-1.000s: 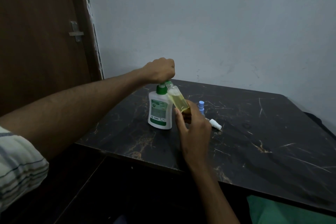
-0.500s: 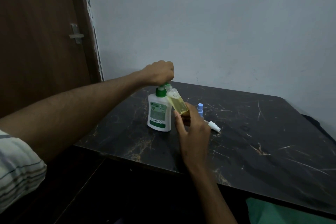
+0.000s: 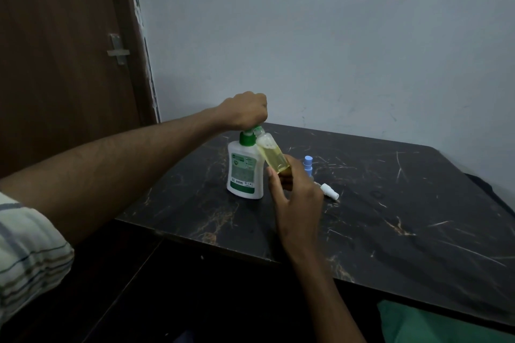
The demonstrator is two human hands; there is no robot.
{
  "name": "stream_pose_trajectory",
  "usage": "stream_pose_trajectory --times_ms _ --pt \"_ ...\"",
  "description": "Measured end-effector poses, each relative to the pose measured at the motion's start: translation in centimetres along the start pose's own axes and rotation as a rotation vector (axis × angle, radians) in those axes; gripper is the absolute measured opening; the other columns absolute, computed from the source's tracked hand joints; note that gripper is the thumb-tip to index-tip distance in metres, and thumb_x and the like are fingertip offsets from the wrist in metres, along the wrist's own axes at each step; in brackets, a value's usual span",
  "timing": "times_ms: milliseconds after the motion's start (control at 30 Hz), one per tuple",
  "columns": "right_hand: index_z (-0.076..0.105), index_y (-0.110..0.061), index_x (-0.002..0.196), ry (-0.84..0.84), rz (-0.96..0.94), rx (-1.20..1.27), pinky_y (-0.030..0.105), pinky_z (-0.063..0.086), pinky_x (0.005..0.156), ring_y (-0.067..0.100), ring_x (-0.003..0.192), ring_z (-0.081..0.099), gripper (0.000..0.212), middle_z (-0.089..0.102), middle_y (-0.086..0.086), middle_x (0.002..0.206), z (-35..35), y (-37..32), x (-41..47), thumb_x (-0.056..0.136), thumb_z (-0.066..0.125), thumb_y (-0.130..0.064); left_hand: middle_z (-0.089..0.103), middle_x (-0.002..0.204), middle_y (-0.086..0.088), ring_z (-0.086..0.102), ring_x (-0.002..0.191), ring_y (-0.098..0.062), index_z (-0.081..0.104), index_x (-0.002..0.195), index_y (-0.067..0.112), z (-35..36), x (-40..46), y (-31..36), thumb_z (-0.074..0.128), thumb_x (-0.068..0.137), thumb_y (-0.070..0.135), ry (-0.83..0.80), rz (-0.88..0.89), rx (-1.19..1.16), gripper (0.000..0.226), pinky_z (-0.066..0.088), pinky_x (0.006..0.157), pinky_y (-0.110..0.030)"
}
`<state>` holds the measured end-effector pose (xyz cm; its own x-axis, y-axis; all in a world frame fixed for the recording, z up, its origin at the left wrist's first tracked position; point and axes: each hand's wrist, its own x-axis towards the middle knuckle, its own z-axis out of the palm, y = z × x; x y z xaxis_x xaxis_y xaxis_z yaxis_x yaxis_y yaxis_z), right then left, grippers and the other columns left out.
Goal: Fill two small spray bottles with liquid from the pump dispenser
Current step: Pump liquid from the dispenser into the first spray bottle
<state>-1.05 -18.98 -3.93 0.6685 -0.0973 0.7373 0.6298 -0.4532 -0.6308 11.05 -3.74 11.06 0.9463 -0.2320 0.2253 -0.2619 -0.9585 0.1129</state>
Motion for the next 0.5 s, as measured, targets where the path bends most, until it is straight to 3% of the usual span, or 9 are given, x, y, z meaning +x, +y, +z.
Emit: stream_pose_trajectory --times_ms 267,400,500 --pt "0.067 -0.013 0.126 0.014 -0.003 0.008 -0.002 0.043 0.08 0.004 0.092 0.067 0.028 0.074 0.0 0.109 0.11 0.0 0.02 0.101 0.066 -0.027 0.063 0.107 -0.012 0.062 0.092 -0.033 0.049 0.076 0.019 -0.22 -0.08 0.14 0.05 0.09 0.016 0.042 -0.017 -0.022 0.014 0.052 0.079 -0.05" --pt "0.067 -0.014 0.126 0.007 -0.007 0.003 -0.002 0.043 0.081 0.002 0.093 0.066 0.028 0.074 0.0 0.11 0.15 -0.05 -0.03 0.1 0.067 -0.026 0.062 0.097 -0.011 0.054 0.079 -0.025 0.048 0.078 0.017 -0.62 -0.32 0.45 0.051 0.092 0.012 0.055 -0.023 -0.011 0.015 0.042 0.068 -0.04" --pt "0.067 -0.013 0.126 0.015 -0.003 -0.002 -0.002 0.044 0.082 0.003 0.093 0.066 0.029 0.074 0.0 0.11 0.15 0.05 -0.08 0.101 0.067 -0.026 0.061 0.097 -0.011 0.052 0.079 -0.024 0.045 0.076 0.019 -0.87 -0.36 0.59 0.05 0.091 0.013 0.054 -0.016 -0.022 0.017 0.04 0.067 -0.038"
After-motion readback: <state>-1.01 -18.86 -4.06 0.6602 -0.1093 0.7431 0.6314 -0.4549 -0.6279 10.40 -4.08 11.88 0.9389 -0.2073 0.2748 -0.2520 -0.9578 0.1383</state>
